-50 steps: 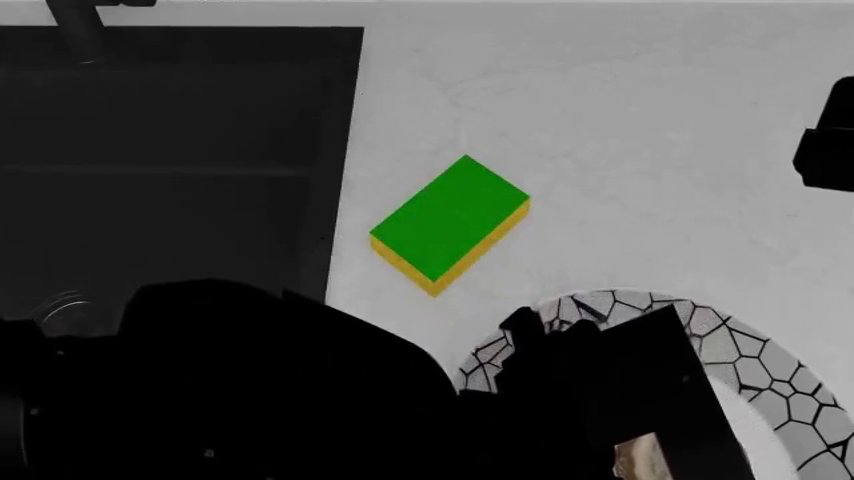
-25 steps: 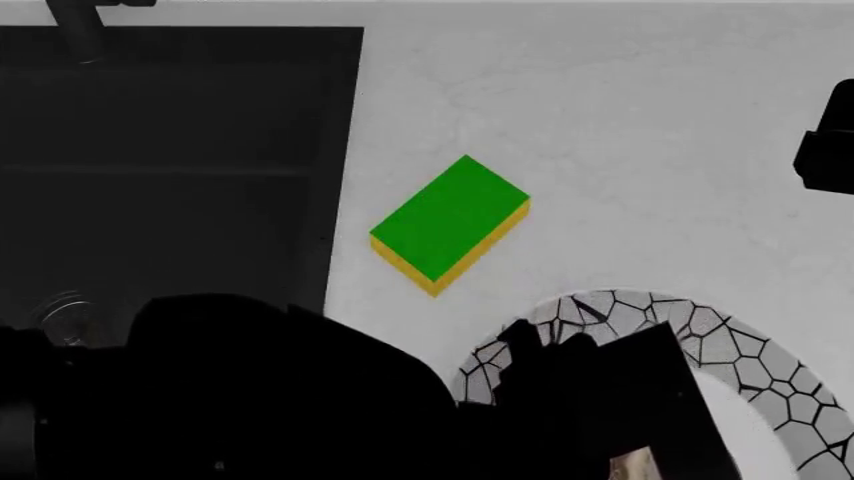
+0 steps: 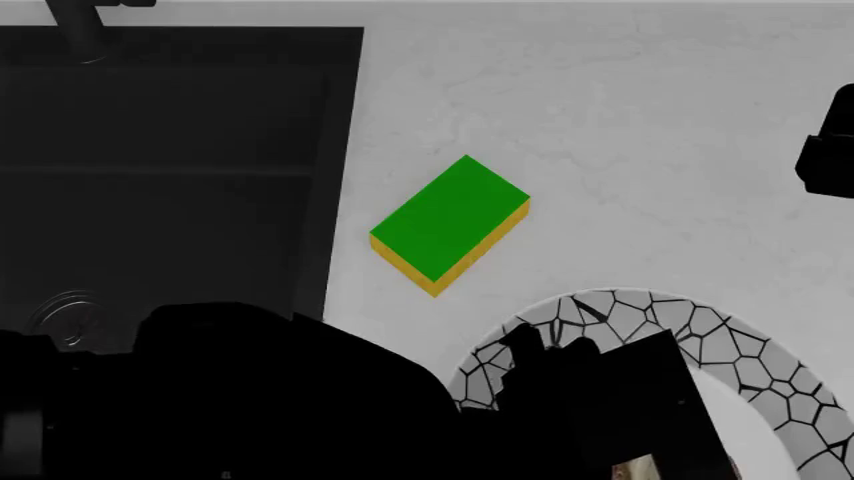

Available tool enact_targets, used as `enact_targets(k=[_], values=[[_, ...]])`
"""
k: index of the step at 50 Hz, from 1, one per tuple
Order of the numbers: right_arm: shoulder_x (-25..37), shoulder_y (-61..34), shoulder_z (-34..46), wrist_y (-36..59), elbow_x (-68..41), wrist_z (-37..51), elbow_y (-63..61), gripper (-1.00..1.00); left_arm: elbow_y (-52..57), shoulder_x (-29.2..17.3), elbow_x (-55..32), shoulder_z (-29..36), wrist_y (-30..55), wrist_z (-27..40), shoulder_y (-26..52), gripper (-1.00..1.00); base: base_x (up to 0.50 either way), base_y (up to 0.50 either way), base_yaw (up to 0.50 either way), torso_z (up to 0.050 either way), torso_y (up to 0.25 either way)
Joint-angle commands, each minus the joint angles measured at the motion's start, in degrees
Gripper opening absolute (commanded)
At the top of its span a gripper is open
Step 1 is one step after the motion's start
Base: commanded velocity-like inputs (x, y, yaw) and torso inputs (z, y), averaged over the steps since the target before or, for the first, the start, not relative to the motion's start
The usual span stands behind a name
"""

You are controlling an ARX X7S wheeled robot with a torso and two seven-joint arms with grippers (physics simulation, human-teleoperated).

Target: Pick the mushroom from the sink and place it on the plate located on the counter

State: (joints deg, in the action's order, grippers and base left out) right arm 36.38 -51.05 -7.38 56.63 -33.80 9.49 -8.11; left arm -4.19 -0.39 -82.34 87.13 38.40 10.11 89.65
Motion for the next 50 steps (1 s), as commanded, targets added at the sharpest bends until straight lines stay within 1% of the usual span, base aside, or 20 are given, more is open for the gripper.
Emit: enact_targets(k=[1,3,4,19,34,50], values=[[0.0,-0.1,-0.1,0.3,-0.3,0.2,-0.3,1.00,-0.3,0.1,-1.9,1.5,-0.6,1.1,-0.6,-1.00,0.00,0.00,0.00,0.000,0.000],[0.0,0.1,0.0,0.1,-0.2,0.1,-0.2,1.00,-0.3,0.1,-2.1,1.5,-0.6,1.1,-0.6,-1.00,0.00,0.00,0.00,0.000,0.000],[0.0,0.1,0.0,-0.1,-0.2,0.1,-0.1,1.00,-0.4,0.1,-2.4,1.4,-0.5,0.9,-0.4,1.00,0.00,0.00,0.00,0.000,0.000],[0.0,0.3,-0.1,-0.2,-0.4,0.1,-0.2,1.00,-0.5,0.2,-3.0,1.7,-0.9,0.6,0.5,1.00,0.00,0.00,0.00,0.000,0.000],[0.1,-0.2,0.0,0.7,-1.0,0.3,-0.8,1.00,0.5,-0.1,-4.9,0.5,-0.8,0.9,4.6,1.00,0.00,0.00,0.00,0.000,0.000],[0.1,-0.1,0.1,0.4,-1.1,0.3,-0.6,1.00,1.0,-0.4,-6.1,-0.9,-1.0,0.9,6.8,1.00,0.00,0.00,0.00,0.000,0.000]])
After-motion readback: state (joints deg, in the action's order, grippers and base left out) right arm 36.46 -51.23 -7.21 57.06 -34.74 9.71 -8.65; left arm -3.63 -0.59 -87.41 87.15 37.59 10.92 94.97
